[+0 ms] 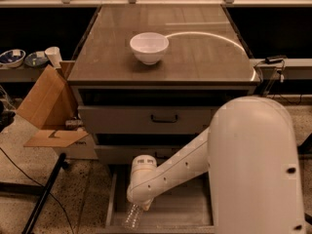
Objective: Pick water bottle from middle drawer and place on counter
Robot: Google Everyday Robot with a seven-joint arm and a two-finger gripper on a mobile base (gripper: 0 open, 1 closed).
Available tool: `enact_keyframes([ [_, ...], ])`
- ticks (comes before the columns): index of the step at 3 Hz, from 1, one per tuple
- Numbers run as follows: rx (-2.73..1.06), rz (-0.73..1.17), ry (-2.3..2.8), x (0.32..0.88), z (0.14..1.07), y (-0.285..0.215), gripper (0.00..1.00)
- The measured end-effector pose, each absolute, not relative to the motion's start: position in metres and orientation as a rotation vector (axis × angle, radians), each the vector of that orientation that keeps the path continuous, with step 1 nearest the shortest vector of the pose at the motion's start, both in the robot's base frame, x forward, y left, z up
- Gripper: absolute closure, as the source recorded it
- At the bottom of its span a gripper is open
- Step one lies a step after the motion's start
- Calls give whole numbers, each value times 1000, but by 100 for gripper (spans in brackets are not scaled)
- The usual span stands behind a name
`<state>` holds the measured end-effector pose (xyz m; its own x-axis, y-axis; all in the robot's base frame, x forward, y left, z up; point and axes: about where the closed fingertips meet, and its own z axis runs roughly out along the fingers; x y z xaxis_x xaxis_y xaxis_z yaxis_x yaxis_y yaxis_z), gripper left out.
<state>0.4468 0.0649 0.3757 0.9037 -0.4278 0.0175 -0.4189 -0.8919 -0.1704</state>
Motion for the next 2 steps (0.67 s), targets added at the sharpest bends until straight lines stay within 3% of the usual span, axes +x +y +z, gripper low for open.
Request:
enact_keyframes([
  [2, -2908, -112, 704, 427, 406, 55, 100],
])
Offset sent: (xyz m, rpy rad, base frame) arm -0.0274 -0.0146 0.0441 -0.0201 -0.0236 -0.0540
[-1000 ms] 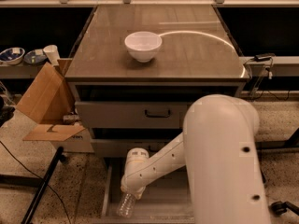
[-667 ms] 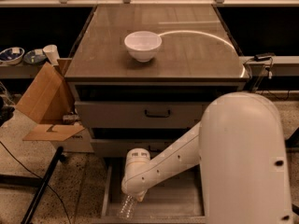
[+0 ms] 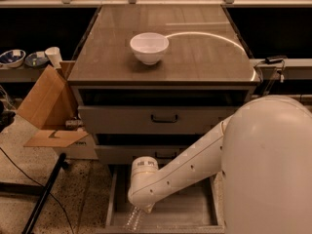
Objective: Pick water bottle from middle drawer and place on counter
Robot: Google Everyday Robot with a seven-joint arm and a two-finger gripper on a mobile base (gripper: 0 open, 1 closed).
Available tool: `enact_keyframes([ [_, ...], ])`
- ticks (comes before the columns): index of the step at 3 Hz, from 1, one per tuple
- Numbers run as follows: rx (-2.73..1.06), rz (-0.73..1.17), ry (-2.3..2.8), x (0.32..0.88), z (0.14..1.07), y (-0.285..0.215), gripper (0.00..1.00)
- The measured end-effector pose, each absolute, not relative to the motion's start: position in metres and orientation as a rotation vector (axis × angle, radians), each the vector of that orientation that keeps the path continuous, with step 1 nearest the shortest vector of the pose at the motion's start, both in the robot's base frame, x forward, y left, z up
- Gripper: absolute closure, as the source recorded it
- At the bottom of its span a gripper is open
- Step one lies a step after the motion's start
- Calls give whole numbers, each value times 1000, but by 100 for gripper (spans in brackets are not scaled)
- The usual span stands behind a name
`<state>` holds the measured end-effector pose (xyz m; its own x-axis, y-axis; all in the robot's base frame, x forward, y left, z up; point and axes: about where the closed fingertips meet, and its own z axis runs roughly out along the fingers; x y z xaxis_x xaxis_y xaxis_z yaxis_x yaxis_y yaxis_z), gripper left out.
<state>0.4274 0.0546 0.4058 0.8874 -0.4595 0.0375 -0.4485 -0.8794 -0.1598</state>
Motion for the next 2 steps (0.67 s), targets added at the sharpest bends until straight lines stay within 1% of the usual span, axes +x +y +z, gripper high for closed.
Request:
enact_keyframes([
  [1, -2912, -110, 673, 417, 414, 52, 100],
  [2, -2890, -176, 681, 384, 456, 33, 100],
])
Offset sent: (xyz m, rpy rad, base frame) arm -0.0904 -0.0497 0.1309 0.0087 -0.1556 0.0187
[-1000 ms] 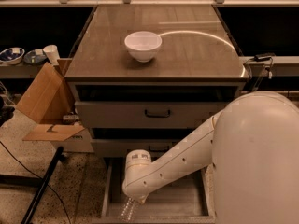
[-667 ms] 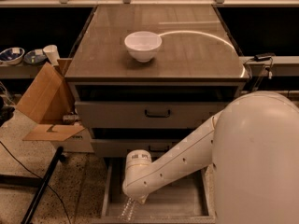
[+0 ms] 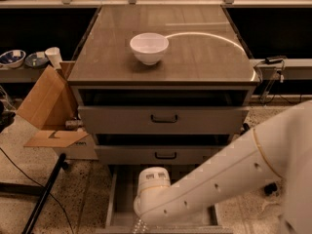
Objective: Pick water bottle from middle drawer and place on counter
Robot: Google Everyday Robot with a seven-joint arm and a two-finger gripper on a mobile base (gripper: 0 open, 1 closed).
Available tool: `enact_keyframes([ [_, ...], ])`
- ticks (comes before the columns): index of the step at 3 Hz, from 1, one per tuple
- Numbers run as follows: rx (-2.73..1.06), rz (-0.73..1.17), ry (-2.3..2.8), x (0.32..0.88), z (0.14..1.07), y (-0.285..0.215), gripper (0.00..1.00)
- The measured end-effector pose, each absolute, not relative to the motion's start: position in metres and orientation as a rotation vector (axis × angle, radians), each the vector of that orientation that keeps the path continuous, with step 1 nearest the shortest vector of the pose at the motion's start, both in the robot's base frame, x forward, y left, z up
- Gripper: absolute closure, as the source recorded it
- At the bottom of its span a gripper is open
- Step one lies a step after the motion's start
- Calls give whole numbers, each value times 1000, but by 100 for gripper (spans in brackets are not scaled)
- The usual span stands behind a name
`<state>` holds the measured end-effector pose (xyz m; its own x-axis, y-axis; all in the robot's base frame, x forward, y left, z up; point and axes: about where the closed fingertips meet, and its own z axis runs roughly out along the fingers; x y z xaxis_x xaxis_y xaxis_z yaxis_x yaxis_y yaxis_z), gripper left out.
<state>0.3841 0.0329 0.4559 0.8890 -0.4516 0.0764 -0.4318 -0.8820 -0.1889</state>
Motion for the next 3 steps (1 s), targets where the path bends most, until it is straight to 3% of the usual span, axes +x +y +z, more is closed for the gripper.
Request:
enact_keyframes([
  [1, -2901, -241, 655, 344, 503, 14, 100],
  [3, -2859, -506, 670, 358, 644, 17, 100],
])
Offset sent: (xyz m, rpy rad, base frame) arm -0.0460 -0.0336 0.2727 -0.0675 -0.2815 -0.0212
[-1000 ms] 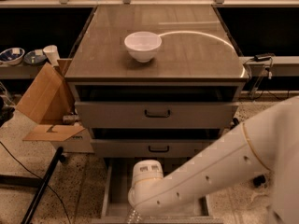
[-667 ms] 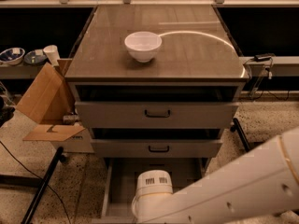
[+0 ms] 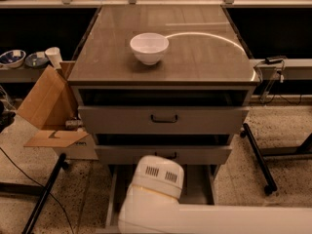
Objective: Pick water bottle from middle drawer and place on counter
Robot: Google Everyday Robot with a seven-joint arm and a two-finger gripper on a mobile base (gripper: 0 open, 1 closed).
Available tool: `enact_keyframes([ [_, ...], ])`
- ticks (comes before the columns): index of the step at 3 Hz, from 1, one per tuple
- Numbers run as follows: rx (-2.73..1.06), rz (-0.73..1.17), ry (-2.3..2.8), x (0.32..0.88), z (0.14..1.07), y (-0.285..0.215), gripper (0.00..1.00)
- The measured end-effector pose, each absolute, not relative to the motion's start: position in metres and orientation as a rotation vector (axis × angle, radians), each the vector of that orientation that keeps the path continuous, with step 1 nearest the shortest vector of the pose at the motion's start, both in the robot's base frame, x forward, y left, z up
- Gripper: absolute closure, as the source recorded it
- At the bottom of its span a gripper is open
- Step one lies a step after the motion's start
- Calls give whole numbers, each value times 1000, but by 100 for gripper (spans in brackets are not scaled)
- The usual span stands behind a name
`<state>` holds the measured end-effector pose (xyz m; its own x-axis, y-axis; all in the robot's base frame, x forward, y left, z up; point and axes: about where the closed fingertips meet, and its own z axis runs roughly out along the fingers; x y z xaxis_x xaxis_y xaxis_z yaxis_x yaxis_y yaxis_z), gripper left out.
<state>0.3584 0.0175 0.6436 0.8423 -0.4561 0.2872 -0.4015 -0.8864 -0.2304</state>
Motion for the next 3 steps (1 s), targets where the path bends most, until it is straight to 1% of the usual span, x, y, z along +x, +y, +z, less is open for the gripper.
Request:
enact_keyframes([
  [1, -2837, -592, 654, 381, 719, 27, 100],
  [3, -2783, -740, 587, 411, 849, 31, 100],
])
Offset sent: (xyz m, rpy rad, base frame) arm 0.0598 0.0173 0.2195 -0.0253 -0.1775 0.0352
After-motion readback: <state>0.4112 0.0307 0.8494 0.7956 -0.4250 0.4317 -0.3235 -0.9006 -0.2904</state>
